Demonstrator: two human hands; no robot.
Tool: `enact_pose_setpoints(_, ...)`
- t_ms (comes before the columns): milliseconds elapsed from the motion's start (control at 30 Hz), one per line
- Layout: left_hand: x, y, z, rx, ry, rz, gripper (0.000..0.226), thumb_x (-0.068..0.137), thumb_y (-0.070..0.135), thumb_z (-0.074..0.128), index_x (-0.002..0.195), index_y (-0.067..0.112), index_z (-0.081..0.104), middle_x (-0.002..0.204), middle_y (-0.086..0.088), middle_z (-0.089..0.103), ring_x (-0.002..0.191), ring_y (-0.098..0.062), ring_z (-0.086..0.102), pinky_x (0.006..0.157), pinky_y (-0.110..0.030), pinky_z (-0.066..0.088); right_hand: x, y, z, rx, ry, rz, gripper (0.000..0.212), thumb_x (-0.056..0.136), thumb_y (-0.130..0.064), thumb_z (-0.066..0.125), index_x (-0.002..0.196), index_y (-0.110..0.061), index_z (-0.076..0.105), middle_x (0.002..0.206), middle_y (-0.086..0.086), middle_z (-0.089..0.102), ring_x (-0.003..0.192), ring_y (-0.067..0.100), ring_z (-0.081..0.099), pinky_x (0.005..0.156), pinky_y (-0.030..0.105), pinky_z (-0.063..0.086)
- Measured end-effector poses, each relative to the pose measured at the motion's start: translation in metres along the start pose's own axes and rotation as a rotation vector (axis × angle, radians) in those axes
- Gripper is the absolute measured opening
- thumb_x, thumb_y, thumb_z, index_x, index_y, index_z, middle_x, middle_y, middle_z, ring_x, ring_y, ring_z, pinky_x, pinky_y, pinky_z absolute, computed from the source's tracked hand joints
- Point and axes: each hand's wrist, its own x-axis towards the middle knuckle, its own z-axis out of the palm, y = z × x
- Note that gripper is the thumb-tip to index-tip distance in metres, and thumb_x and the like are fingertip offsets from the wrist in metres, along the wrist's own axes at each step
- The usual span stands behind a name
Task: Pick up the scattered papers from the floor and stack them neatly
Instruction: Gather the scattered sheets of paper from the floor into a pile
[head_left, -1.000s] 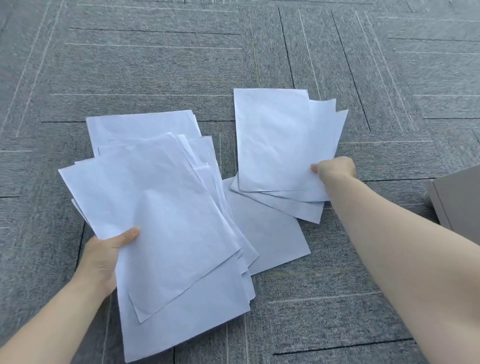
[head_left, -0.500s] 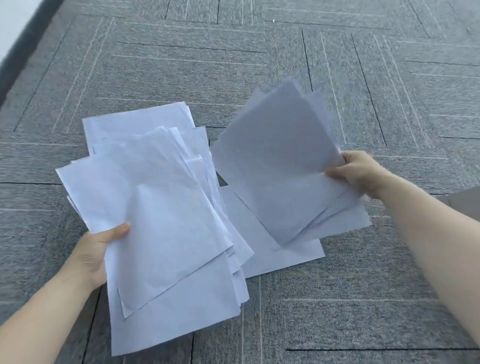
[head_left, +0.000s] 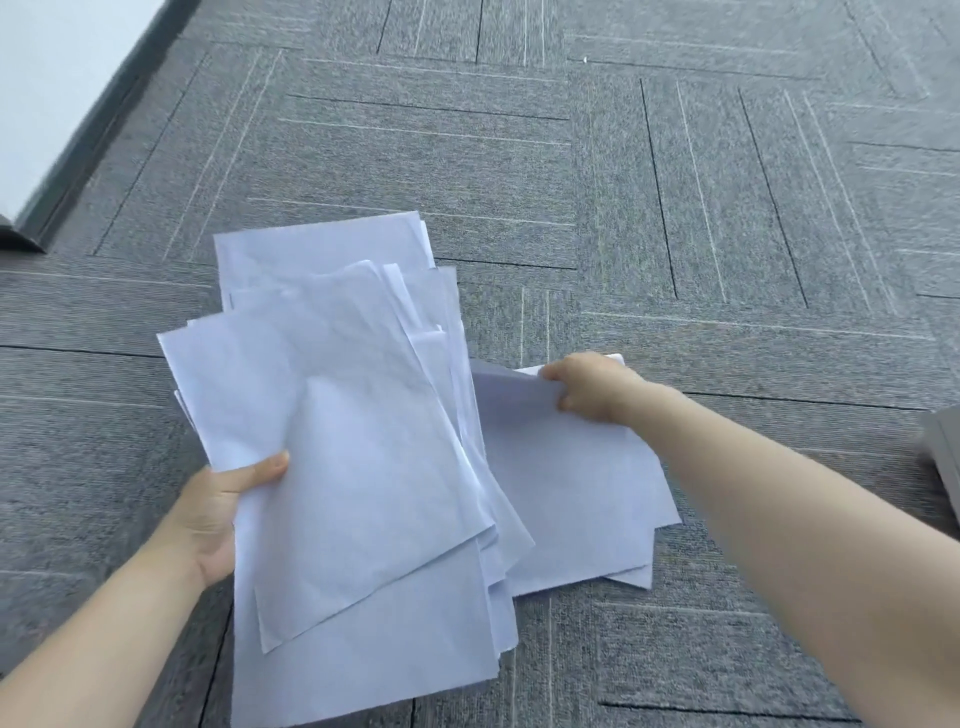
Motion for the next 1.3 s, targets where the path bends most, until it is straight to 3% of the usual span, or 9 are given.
enact_pose_setpoints(67, -0.002, -0.002, -0.002, -0.013, 0.001, -0.016, 0.041, 0.084, 0.005, 0.054, 0.124, 0.007, 0.062, 0.114, -0.015, 0.069, 0.088, -0.030, 0.072, 0.077, -0.049, 0.057, 0.007, -0.007, 0.008, -0.018, 0.058, -0.003, 0.046, 0.084, -0.011, 0.054, 0.124, -0.034, 0.059, 0.118, 0.004, 0.066, 0.110, 0.029, 0.059, 0.078, 0.033, 0.047)
enact_pose_setpoints(167, -0.002, -0.005, -0.007, -0.023, 0.032, -0.016, 0.043, 0.084, 0.004, 0.054, 0.126, 0.005, 0.060, 0.110, -0.014, 0.070, 0.086, -0.030, 0.073, 0.075, -0.048, 0.059, 0.015, -0.012, 0.010, -0.040, 0.049, 0.004, 0.062, 0.083, -0.030, 0.071, 0.138, -0.034, 0.043, 0.124, 0.007, 0.064, 0.110, 0.030, 0.060, 0.077, 0.034, 0.046)
enact_pose_setpoints(367, 0.001, -0.008, -0.014, -0.037, 0.051, -0.033, 0.048, 0.082, 0.005, 0.056, 0.130, 0.005, 0.058, 0.116, -0.017, 0.068, 0.090, -0.031, 0.072, 0.074, -0.048, 0.059, 0.029, -0.021, 0.004, -0.178, 0.018, 0.093, 0.075, 0.067, -0.055, 0.080, 0.123, -0.020, 0.045, 0.117, 0.006, 0.064, 0.107, 0.029, 0.061, 0.075, 0.035, 0.040)
enact_pose_setpoints(633, 0.003, -0.009, -0.014, 0.002, 0.085, 0.002, 0.051, 0.074, 0.005, 0.062, 0.125, 0.005, 0.062, 0.113, -0.017, 0.069, 0.086, -0.030, 0.073, 0.071, -0.047, 0.060, 0.032, -0.023, -0.002, -0.460, 0.019, 0.034, 0.072, 0.068, -0.072, 0.069, 0.121, -0.023, 0.062, 0.125, 0.005, 0.053, 0.123, 0.028, 0.044, 0.102, 0.044, 0.035)
enact_pose_setpoints(800, 0.001, -0.008, -0.008, 0.013, 0.086, 0.019, 0.044, 0.074, 0.003, 0.062, 0.117, 0.006, 0.065, 0.103, -0.014, 0.073, 0.082, -0.029, 0.073, 0.067, -0.044, 0.060, 0.026, -0.023, 0.003, -0.374, 0.023, -0.008, 0.043, 0.078, -0.051, 0.072, 0.107, -0.020, 0.068, 0.115, 0.003, 0.066, 0.115, 0.027, 0.057, 0.101, 0.043, 0.033)
enact_pose_setpoints(967, 0.000, -0.008, -0.005, 0.019, 0.071, 0.023, 0.045, 0.073, 0.003, 0.063, 0.118, 0.006, 0.065, 0.100, -0.013, 0.075, 0.082, -0.029, 0.073, 0.068, -0.044, 0.060, 0.013, -0.021, 0.006, -0.267, 0.047, -0.017, 0.021, 0.078, -0.022, 0.066, 0.099, -0.022, 0.069, 0.092, 0.004, 0.065, 0.096, 0.028, 0.065, 0.067, 0.029, 0.041)
enact_pose_setpoints(1067, -0.002, -0.009, -0.003, 0.025, 0.076, 0.029, 0.043, 0.073, 0.003, 0.063, 0.115, 0.005, 0.065, 0.096, -0.012, 0.075, 0.079, -0.028, 0.073, 0.067, -0.044, 0.060, 0.008, -0.010, 0.007, -0.218, 0.054, 0.015, 0.026, 0.077, -0.023, 0.067, 0.104, -0.024, 0.067, 0.098, 0.003, 0.067, 0.098, 0.027, 0.064, 0.069, 0.030, 0.043)
enact_pose_setpoints(1167, -0.002, -0.010, -0.003, 0.025, 0.098, 0.035, 0.044, 0.072, 0.003, 0.064, 0.115, 0.005, 0.065, 0.097, -0.013, 0.075, 0.079, -0.029, 0.073, 0.068, -0.045, 0.060, 0.001, 0.008, 0.000, -0.024, 0.078, 0.117, 0.020, 0.078, -0.027, 0.066, 0.098, -0.023, 0.066, 0.089, 0.000, 0.062, 0.096, 0.028, 0.063, 0.073, 0.032, 0.048)
enact_pose_setpoints(1300, -0.001, -0.012, -0.007, 0.022, 0.145, 0.044, 0.050, 0.070, 0.003, 0.066, 0.120, 0.003, 0.064, 0.105, -0.015, 0.072, 0.080, -0.029, 0.073, 0.071, -0.047, 0.059, -0.012, 0.031, -0.017, 0.298, 0.304, 0.254, 0.002, 0.080, -0.021, 0.064, 0.082, -0.021, 0.063, 0.083, 0.005, 0.064, 0.089, 0.030, 0.062, 0.072, 0.032, 0.046)
